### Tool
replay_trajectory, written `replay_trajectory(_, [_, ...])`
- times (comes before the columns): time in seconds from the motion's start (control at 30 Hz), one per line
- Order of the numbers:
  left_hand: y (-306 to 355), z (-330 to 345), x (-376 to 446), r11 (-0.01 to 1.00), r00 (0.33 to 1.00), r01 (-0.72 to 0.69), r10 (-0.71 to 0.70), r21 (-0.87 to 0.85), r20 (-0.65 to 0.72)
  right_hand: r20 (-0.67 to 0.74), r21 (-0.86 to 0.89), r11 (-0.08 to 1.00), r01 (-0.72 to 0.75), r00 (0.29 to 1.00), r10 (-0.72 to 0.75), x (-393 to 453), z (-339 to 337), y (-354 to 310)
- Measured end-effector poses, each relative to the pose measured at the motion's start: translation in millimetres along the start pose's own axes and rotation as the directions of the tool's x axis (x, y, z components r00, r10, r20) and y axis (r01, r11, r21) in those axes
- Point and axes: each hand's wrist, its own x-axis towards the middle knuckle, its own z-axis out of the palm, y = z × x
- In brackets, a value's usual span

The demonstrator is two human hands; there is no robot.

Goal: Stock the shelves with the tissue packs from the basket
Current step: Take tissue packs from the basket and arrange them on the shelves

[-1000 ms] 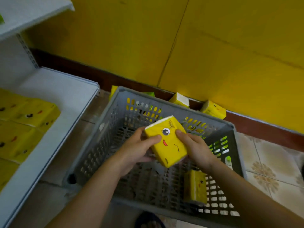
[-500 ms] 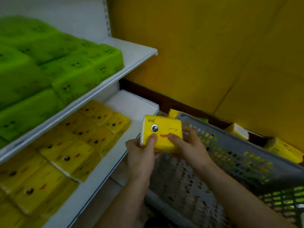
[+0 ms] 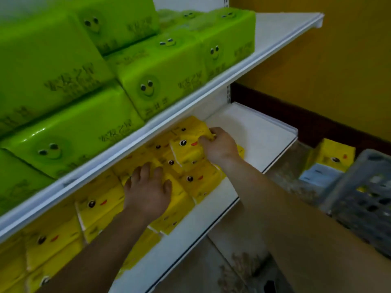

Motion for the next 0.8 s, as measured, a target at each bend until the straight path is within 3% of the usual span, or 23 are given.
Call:
replay_trajectory(0.17, [-17.4, 7.5, 20.5, 0.998, 0.998, -0.055, 0.055, 0.016, 0.009, 0.130, -0.101, 0.993, 0.062, 0.990, -0.048, 36.0, 57.2, -0.1])
replay_trajectory(0.33, [-33.0, 8.8, 34.8, 0.992, 0.987, -0.088, 0.074, 0.092, 0.146, 0.141, -0.292, 0.883, 0.367, 0.930, -0.340, 44.0, 93.2, 15.7])
replay_trajectory(0.43, [-40.7, 18.1, 35.1, 0.988, 0.986, -0.107, 0.091, 0.110, 0.138, 0.161, -0.372, 0.832, 0.412, 0.911, -0.379, 56.5, 120.7, 12.5])
replay_trajectory(0.6, [-45.8, 22.1, 37.4, 0.990, 0.988, -0.137, 0.134, 0.034, 0.079, 0.125, -0.374, 0.862, 0.342, 0.940, -0.319, 63.9, 146.1, 9.4])
replay_trajectory(0.73, [-38.4, 12.4, 42.7, 0.986, 0.998, -0.055, 0.051, -0.160, -0.029, 0.223, -0.417, 0.793, 0.444, 0.896, -0.385, 66.3, 122.9, 14.0])
replay_trajectory(0.8, [-22.3, 6.2, 44.3, 0.974, 0.987, -0.115, 0.089, -0.197, -0.134, 0.191, -0.404, 0.791, 0.460, 0.888, -0.419, 57.7, 92.2, 14.3])
